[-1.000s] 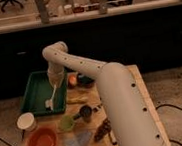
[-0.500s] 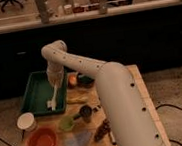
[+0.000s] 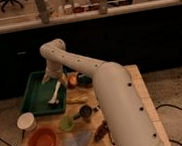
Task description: Place brush in tray
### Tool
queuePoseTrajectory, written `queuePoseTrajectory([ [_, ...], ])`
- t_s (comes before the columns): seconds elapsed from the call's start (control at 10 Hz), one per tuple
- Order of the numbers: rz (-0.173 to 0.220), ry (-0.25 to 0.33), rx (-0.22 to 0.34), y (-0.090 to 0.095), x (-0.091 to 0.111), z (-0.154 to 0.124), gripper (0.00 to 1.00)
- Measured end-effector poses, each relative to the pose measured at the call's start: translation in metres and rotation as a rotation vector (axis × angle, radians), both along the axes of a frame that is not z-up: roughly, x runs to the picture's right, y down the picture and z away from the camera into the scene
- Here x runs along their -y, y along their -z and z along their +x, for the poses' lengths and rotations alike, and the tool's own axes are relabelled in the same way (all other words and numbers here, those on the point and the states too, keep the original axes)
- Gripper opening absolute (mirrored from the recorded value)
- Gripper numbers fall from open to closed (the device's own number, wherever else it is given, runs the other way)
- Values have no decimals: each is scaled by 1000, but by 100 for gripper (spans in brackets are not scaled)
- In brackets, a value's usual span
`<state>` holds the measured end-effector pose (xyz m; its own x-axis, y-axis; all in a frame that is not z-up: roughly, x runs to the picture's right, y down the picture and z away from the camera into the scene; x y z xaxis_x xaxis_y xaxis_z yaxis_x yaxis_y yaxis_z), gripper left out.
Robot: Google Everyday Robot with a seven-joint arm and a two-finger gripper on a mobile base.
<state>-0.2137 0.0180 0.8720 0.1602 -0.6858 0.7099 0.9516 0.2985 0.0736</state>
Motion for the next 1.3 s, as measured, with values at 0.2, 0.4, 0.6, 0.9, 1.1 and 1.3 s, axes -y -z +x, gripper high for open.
queuePoseTrajectory([
  [0.2,-1,-2,-1,0,1,2,80],
  [0.4,-6,-2,1,-1,2,3,80],
  [0.6,-7,4,6,-2,2,5,80],
  [0.9,-6,10,18,-1,3,7,80],
  [1.1,-6,9,21,-2,2,7,80],
  [1.3,-6,9,21,-2,2,7,80],
])
